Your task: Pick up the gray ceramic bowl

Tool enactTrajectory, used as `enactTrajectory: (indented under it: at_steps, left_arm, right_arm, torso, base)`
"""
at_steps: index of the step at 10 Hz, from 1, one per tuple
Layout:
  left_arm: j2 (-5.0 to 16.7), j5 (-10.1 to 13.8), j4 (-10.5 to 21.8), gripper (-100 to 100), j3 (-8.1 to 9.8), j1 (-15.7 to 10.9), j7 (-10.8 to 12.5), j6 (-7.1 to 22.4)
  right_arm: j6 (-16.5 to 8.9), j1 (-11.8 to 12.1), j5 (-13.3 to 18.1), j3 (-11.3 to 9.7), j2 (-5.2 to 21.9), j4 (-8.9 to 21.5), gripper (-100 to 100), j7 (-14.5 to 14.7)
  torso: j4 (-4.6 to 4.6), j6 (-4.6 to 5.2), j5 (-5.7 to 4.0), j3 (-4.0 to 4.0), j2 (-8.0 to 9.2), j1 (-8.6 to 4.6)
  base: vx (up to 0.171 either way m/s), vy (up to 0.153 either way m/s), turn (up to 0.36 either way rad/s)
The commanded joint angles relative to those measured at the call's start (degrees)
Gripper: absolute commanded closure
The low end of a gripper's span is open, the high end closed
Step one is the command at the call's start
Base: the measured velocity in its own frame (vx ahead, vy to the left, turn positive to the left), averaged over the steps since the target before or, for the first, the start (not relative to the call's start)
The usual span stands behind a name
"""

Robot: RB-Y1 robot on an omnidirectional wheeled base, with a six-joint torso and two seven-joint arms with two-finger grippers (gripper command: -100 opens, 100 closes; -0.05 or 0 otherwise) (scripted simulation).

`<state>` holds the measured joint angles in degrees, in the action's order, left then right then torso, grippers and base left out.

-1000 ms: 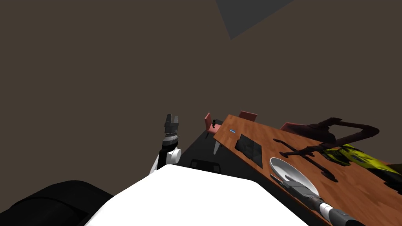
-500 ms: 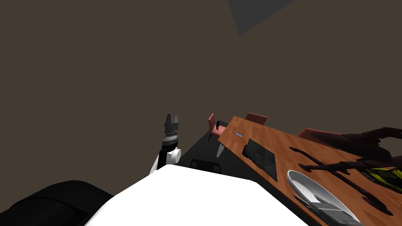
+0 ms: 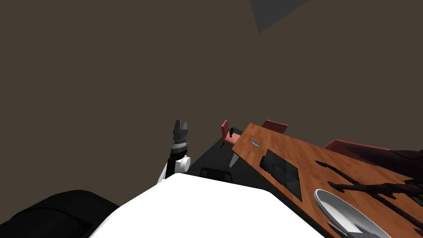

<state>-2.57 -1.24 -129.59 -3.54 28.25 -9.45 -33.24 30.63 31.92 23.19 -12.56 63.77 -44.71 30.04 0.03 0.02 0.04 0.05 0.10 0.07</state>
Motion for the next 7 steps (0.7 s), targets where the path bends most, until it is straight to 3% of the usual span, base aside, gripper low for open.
enactTrajectory:
  at_steps: [1,2,5,6,7]
  left_arm:
    - [0.00,0.00,0.00,0,0.00,0.00,0.00,0.00]
    - [0.00,0.00,0.00,0,0.00,0.01,0.00,0.00]
    - [0.00,0.00,0.00,0,0.00,0.00,0.00,0.00]
    - [0.00,0.00,0.00,0,0.00,0.01,0.00,0.00]
    - [0.00,0.00,0.00,0,0.00,0.01,0.00,0.00]
  right_arm:
    - [0.27,-1.02,0.55,-0.71,-0.03,2.50,-100,0.46]
    - [0.27,-1.02,0.55,-0.71,-0.03,2.50,-100,0.46]
    - [-2.25,-1.05,3.04,-4.10,0.44,7.59,-100,2.13]
    - [-2.25,-1.05,3.04,-4.10,0.44,7.59,-100,2.13]
    - [-2.94,-1.09,3.85,-5.56,-0.23,8.80,-100,2.59]
  torso:
    - [0.00,0.00,0.00,0.00,0.00,0.00]
    - [-0.01,0.04,0.00,-0.01,-0.02,0.00]
    - [-0.02,-0.01,0.01,-0.06,-0.10,0.06]
    - [-0.04,-0.02,0.03,-0.11,-0.19,0.11]
    - [-0.04,0.06,0.03,-0.10,-0.16,0.09]
  base:
    - [0.018,0.016,0.052]
    - [0.011,0.009,-0.025]
    - [0.039,0.038,0.150]
    - [0.057,0.033,0.075]
    - [0.035,0.023,0.081]
